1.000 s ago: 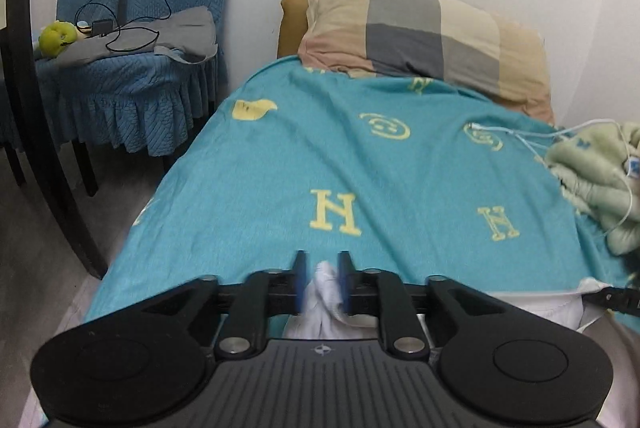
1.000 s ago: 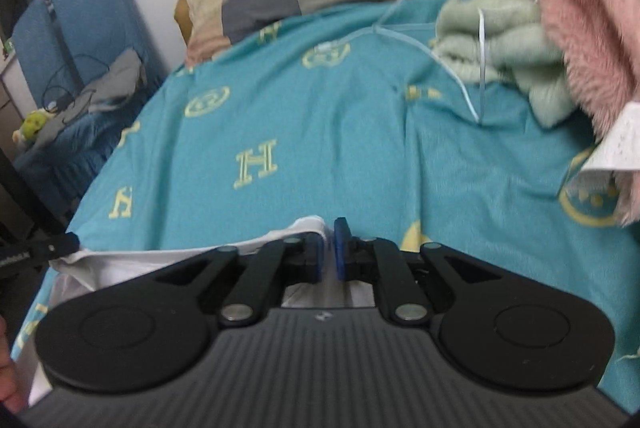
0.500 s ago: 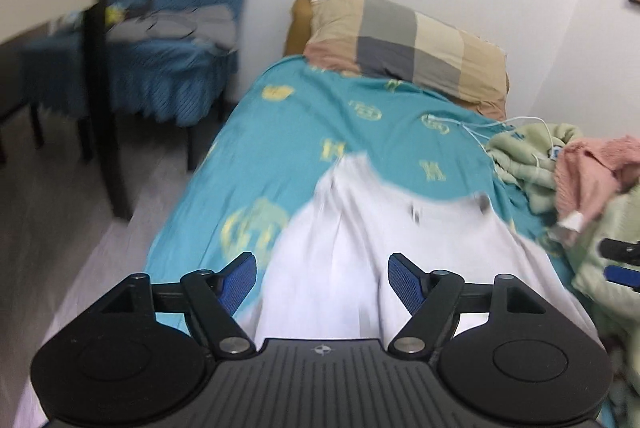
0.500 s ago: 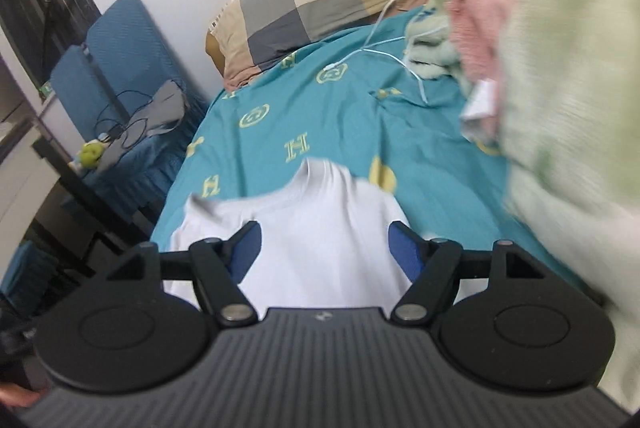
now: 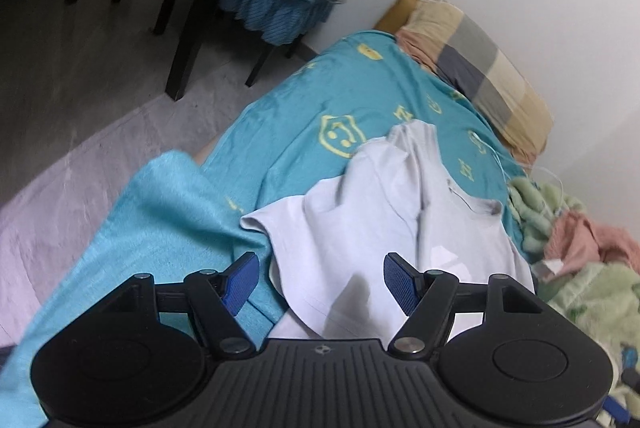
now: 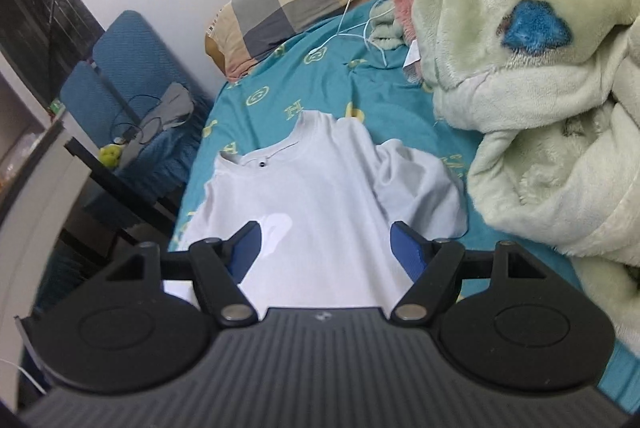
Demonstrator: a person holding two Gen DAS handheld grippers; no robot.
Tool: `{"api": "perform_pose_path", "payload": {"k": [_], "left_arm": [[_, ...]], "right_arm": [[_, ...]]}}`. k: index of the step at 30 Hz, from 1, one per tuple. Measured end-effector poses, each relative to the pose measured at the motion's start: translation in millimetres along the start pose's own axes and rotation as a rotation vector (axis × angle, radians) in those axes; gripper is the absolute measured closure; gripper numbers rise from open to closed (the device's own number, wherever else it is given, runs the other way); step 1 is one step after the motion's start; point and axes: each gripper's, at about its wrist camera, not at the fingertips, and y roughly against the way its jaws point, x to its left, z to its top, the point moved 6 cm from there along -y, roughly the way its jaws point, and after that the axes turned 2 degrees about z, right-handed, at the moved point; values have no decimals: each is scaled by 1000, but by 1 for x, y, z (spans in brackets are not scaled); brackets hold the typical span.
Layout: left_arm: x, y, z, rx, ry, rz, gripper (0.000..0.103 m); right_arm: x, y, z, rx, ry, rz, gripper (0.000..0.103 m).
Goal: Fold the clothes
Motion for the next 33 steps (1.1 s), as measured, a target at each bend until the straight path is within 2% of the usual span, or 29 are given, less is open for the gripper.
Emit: {"api": "perform_pose_path", "payload": {"k": [7,10,11,12,15,18,23,26,31,33], "left_arm": [[16,-28,1,-28,98,-29,57],[15,-35,5,-41,86,-20,78],[15,-38,5,-41,77,-11,91],[14,-35,6,-51,67,-4,95],[12,-28,9,-82,36,18,98],[3,-11,16,-110,11,11,100],[-15,12,38,-217,-74,7,101],[-23,11,78,-281,-120,58,101],[-27,12,163,-365,-125,142,102],[-32,8,195,-383,-151,212,102]], "right_arm": [[-15,-28,5,8,-8,-18,29],[-21,-40,7,12,-11,-26,29],[-24,-44,8,13,-12,-28,29],[-26,-48,9,14,-13,-31,29],[-28,-51,10,12,-14,-35,29],[-29,-50,10,7,-14,-37,29],[-29,-48,10,4,-9,-47,29],[-29,-48,11,-1,2,-57,29],[-30,-52,15,-9,12,-77,29],[-31,-55,18,-14,12,-84,29]]}}
